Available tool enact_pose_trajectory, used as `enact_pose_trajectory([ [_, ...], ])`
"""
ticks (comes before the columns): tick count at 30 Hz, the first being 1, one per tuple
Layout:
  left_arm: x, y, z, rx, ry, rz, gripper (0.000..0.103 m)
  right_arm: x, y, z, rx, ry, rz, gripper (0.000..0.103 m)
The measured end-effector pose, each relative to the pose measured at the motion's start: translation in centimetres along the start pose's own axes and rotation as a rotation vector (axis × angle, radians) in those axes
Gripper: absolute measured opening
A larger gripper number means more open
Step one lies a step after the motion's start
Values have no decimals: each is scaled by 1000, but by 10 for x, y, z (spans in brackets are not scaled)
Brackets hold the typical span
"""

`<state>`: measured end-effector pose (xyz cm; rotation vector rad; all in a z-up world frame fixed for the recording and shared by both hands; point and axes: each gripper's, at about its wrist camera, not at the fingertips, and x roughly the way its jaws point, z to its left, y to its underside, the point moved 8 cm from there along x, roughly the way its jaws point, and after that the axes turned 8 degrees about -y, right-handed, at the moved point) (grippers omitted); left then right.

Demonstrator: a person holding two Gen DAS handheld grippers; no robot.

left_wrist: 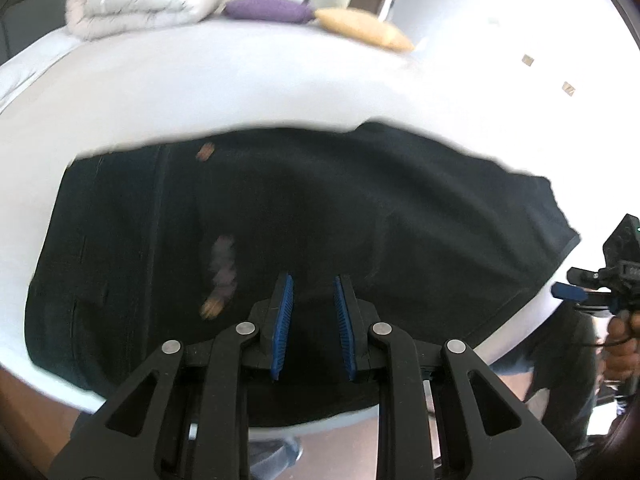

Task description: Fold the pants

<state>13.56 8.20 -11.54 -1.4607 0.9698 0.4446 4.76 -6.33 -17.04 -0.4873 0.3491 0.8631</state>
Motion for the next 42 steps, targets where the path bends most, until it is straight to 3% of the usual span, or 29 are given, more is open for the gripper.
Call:
enact_pose_trajectory([
  [2,5,-19,-21,11,54,-9,21,-1,-18,7,-27,-22,-30,33],
  [4,16,-32,-42,34,87,-3,21,9,-35,8,-23,-46,-38,11],
  [6,35,-46,-67,60,127,15,21,22,-48,4,3,-56,-43,9],
  [9,65,-56,-94,56,158,60,21,56,-59,4,50,-153,6,8],
  [12,97,-48,-101,72,114,131,21,88,-58,-14,108,-137,77,7],
  [13,101,-45,-101,76,113,129,21,94,-57,-22,107,-108,80,0],
  [15,98,-42,-97,74,122,105,21,94,-62,-26,91,-124,65,0],
  [17,95,-39,-91,69,123,100,21,74,-81,-34,61,-73,-19,0],
  [20,93,-37,-81,42,142,95,20,36,-114,-67,143,-62,-149,0],
  [29,85,-21,-66,12,149,71,21,-134,-204,-162,284,55,-564,0],
  [33,73,-19,-64,5,123,69,21,-197,-208,-173,328,267,-695,2],
  [35,62,-23,-64,27,84,54,21,-216,-191,-171,368,263,-743,4],
  [39,50,-48,-81,78,94,19,21,-187,-159,-115,249,117,-652,4],
  [42,55,-80,-109,132,122,-9,21,-120,-146,-64,145,-8,-469,5],
])
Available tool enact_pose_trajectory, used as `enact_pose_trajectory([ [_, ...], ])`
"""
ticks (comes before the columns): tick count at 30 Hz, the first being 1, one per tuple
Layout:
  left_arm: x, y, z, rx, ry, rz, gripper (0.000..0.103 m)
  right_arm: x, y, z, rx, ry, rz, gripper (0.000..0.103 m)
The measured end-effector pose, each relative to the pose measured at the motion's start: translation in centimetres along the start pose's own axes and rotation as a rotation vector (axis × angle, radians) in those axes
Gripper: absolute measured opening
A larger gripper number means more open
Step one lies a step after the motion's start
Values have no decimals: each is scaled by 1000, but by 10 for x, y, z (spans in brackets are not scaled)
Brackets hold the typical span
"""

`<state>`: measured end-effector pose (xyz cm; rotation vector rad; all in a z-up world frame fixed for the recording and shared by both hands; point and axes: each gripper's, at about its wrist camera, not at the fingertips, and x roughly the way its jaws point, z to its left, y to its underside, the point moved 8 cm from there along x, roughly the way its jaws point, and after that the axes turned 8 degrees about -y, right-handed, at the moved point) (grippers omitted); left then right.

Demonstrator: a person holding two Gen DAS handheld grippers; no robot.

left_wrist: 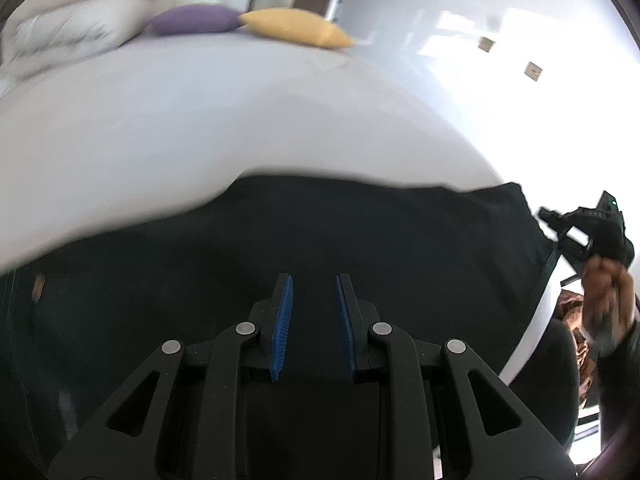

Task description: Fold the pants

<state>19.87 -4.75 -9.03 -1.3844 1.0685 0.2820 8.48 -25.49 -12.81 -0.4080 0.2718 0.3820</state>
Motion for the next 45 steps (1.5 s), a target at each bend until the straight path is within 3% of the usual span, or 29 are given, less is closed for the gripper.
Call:
enact_pose_trajectory([
  [2,11,-21,-14,37,10,-21,21,44,32,25,-38,-54,125,7],
  [4,27,-28,-14,35,14,-1,21,87,62,37,-35,-68,225,20],
  [5,36,-27,-11,18,22,14,21,98,73,40,-33,-68,258,22],
  [8,59,-15,2,-9,12,73,21,133,92,24,0,-39,334,23],
  [9,65,-7,10,-31,12,97,21,137,93,15,7,-27,336,14],
  [10,67,0,18,-69,38,104,21,134,91,7,31,-37,320,0],
  [13,61,5,42,-214,122,84,21,116,66,-13,118,-85,209,0],
  [15,57,8,56,-247,118,77,21,95,40,-28,99,-31,115,0],
  [22,36,24,111,-272,60,68,21,14,-19,-75,153,30,-102,0],
  [24,24,30,127,-284,70,62,21,-1,-30,-78,171,33,-140,0],
  [35,-37,83,178,-274,-65,5,21,-58,-39,-97,202,33,-222,0],
  [39,-71,103,191,-288,-139,-25,21,-69,-35,-86,120,157,-249,0],
  [42,-88,108,180,-307,-170,-48,21,-104,-26,-80,157,123,-286,24],
  [45,-91,95,145,-271,-107,-66,21,-109,-18,-54,120,77,-277,34],
])
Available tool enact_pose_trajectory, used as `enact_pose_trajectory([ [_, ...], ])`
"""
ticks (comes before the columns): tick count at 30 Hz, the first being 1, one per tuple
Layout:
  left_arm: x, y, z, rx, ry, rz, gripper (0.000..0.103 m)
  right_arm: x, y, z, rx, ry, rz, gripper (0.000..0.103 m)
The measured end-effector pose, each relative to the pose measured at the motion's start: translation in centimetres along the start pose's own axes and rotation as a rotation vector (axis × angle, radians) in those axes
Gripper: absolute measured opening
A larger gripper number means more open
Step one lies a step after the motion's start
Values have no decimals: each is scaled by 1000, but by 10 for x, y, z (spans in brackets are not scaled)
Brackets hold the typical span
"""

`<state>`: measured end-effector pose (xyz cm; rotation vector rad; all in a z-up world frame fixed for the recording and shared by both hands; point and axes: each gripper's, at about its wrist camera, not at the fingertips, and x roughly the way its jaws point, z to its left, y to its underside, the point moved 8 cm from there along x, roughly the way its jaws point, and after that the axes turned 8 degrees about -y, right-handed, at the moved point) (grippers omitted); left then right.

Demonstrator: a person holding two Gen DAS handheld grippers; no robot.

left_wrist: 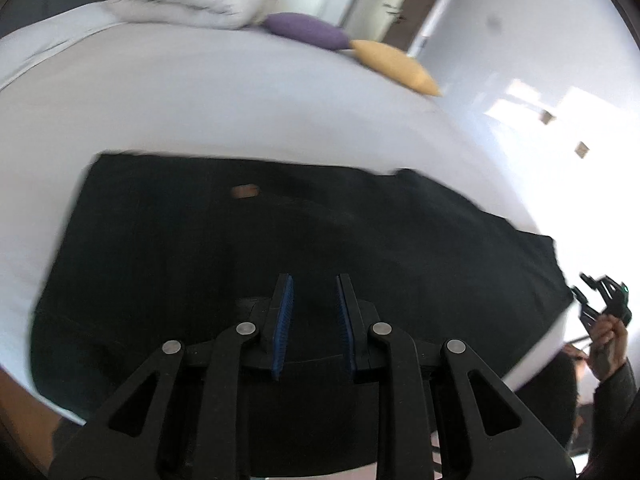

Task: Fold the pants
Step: 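Grasp the edge of the folded jeans with the right gripper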

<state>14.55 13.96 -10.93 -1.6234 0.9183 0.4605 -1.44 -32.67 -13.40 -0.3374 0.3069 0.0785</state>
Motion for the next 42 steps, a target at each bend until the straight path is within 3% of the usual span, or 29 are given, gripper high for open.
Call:
enact_pose_trajectory([
  [3,3,-3,-50,90,67,-2,21,16,28,24,-67,-8,98,37],
  [6,17,1,-100,158,104,23,21,0,22,12,-34,64,4,37],
  [9,28,13,-128,224,124,57,21,-23,7,-15,44,134,-84,38],
  [11,41,26,-139,223,133,100,21,-33,4,-31,91,135,-97,44],
  [13,53,39,-141,198,138,146,21,-32,5,-42,137,115,-76,45],
  [26,82,44,-131,147,159,170,20,-3,-12,-48,161,2,-39,41],
  [31,80,44,-126,138,162,173,20,11,-14,-47,122,30,-7,12],
  [33,80,43,-124,135,161,174,20,12,-13,-48,112,31,-6,11],
  [39,79,41,-121,122,166,177,20,14,-11,-30,18,94,-19,11],
  [42,79,40,-119,110,171,181,20,22,3,5,-155,133,11,11],
])
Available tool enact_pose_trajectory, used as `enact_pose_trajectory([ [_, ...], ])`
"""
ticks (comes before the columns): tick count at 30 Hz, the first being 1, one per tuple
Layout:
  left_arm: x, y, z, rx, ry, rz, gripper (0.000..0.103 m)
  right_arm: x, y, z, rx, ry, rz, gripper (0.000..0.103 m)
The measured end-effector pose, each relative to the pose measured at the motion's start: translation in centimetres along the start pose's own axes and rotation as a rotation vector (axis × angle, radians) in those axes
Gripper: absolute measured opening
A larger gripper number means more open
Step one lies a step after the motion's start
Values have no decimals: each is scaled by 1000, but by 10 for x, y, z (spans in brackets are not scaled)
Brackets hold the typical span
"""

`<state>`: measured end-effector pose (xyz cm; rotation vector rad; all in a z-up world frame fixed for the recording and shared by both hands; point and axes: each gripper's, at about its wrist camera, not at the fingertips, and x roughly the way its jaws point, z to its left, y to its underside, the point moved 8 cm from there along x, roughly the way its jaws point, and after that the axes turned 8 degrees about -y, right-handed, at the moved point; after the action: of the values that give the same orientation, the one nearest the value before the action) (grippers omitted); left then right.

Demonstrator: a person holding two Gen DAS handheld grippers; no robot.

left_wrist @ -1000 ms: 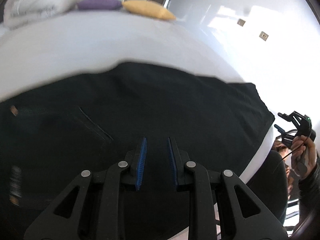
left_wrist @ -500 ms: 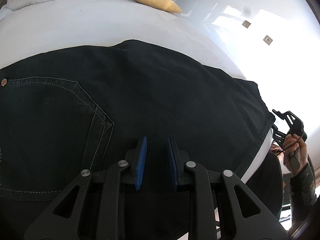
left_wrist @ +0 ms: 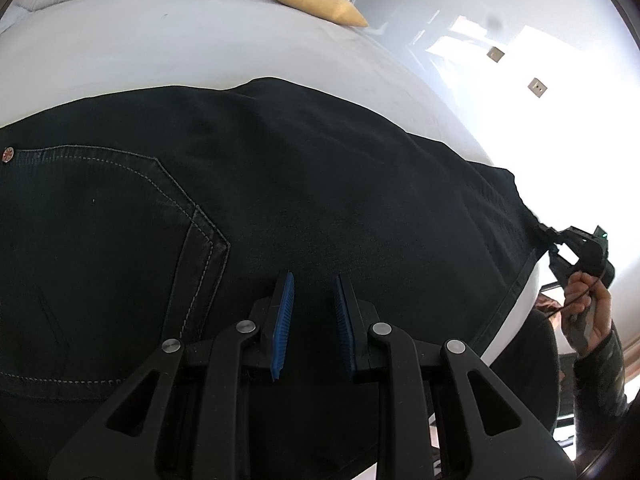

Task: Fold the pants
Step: 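Grasp the edge of the folded jeans with the right gripper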

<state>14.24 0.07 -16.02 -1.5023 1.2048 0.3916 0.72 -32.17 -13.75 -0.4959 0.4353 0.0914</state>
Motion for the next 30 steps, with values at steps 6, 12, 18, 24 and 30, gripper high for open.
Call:
enact_pose_trajectory([
  [6,-2,-3,5,-30,13,-6,21,28,80,98,-527,91,144,11],
  [12,-5,-7,10,-83,38,-4,26,79,167,110,-996,311,252,11],
  [18,-16,-20,-5,-131,115,-28,100,77,172,120,-1028,312,222,11],
  [24,-9,-43,-39,-176,294,56,100,66,196,150,-1129,266,201,11],
  [30,13,-68,-67,-221,412,140,100,61,240,180,-1223,212,217,11],
])
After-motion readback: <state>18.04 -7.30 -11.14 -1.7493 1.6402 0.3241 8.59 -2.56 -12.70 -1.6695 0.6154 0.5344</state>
